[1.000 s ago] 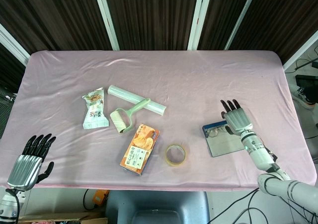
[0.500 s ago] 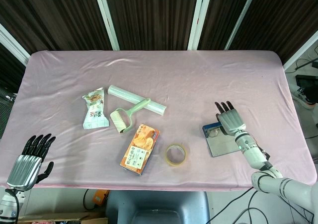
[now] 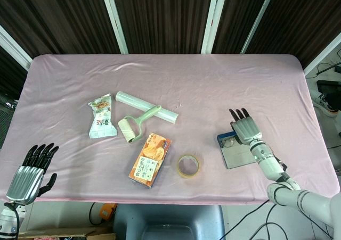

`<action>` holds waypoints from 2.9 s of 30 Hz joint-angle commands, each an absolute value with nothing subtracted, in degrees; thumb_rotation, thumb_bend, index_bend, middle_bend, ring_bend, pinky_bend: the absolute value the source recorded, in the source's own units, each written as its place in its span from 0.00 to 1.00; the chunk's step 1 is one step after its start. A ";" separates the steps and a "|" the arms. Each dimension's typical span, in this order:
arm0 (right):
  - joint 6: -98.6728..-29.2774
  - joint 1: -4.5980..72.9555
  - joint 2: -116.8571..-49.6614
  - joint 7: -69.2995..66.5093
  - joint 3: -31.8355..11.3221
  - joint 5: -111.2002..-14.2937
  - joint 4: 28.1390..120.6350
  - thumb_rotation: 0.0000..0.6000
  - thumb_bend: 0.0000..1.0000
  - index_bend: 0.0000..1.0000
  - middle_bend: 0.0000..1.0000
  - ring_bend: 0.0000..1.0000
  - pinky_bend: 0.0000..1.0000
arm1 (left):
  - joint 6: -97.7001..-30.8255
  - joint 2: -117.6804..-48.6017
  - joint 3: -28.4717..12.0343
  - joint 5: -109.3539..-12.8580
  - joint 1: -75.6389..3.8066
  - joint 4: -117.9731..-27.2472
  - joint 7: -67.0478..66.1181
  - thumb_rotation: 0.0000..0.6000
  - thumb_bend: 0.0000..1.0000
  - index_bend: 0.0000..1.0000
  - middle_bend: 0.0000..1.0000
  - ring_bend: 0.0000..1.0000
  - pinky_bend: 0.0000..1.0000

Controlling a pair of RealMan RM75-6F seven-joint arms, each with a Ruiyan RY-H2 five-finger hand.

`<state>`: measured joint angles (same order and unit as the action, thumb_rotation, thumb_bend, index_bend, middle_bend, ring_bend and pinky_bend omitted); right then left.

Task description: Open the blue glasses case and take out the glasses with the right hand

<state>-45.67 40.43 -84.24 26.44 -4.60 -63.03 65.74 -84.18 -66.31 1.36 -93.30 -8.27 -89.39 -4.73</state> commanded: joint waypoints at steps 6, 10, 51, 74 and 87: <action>-51.67 39.64 -85.03 25.47 -5.79 -66.05 65.47 1.00 0.55 0.66 0.06 0.00 0.00 | -84.20 -66.27 1.39 -93.41 -8.26 -89.36 -4.57 1.00 0.41 0.00 0.04 0.00 0.00; -57.12 38.94 -87.69 27.36 -5.95 -68.66 63.52 1.00 0.55 0.66 0.06 0.00 0.00 | -84.27 -66.29 1.46 -93.61 -8.25 -89.35 -4.57 1.00 0.41 0.00 0.04 0.00 0.00; -63.99 38.95 -96.22 55.29 -9.29 -67.12 59.29 1.00 0.55 0.62 0.07 0.00 0.00 | -85.13 -65.75 2.00 -94.99 -7.95 -89.20 -3.35 1.00 0.41 0.00 0.04 0.00 0.00; -50.17 46.18 -105.95 46.82 -17.15 -57.40 33.81 1.00 0.55 0.45 0.07 0.00 0.00 | -83.72 -66.00 1.53 -93.73 -8.48 -89.32 -4.03 1.00 0.41 0.00 0.04 0.00 0.00; -56.71 40.06 -94.46 39.95 -13.23 -63.91 57.26 1.00 0.48 0.31 0.03 0.00 0.00 | -84.09 -65.97 1.72 -94.12 -8.36 -89.40 -3.99 1.00 0.41 0.00 0.04 0.00 0.00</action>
